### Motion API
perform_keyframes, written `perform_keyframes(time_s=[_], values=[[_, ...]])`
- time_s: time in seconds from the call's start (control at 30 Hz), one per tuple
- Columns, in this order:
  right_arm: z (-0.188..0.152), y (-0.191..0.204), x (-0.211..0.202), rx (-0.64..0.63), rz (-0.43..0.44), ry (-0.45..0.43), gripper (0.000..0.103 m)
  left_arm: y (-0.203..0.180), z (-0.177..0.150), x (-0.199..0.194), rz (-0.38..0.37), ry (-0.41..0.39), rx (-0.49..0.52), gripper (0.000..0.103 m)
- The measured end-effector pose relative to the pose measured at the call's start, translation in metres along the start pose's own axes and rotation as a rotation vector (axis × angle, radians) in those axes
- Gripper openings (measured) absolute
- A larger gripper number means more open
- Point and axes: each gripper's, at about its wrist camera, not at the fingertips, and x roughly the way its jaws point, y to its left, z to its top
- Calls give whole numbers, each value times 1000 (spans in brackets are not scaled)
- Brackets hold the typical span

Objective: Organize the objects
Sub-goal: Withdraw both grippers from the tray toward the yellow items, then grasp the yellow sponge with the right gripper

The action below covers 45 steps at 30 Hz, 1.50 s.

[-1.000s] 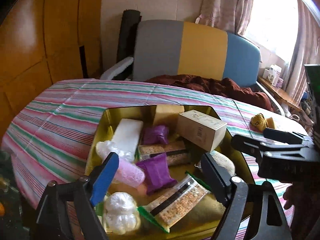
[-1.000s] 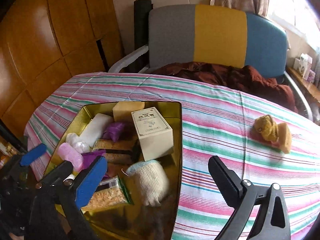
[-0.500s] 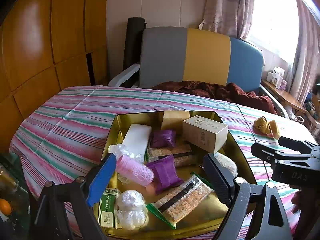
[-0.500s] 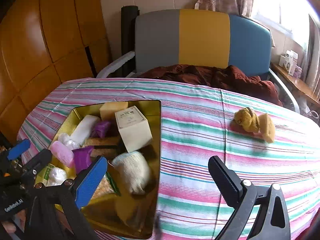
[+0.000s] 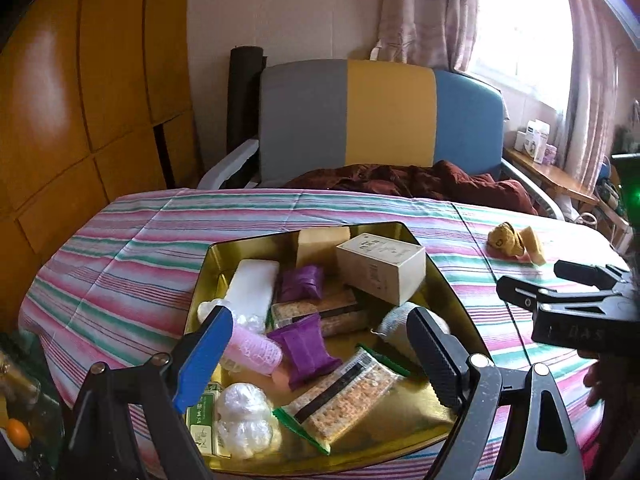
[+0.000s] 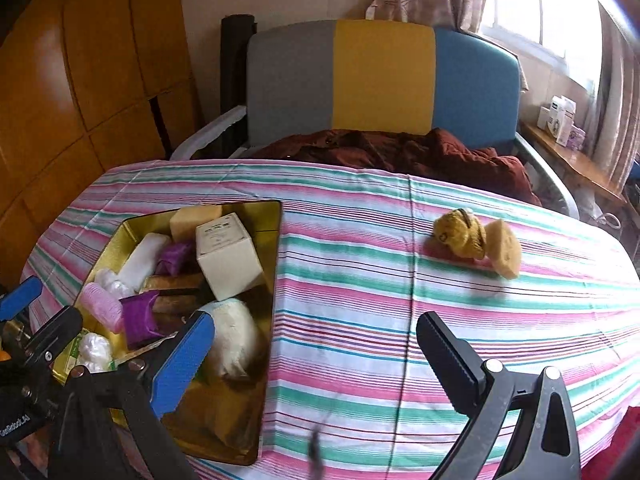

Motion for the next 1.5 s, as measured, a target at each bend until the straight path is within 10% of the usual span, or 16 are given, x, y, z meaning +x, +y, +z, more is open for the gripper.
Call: perform_keyframes(time_s=[1.5], values=[[36,-216,55,286,-233,165,102,-109,25,42,-178,49,227,89]])
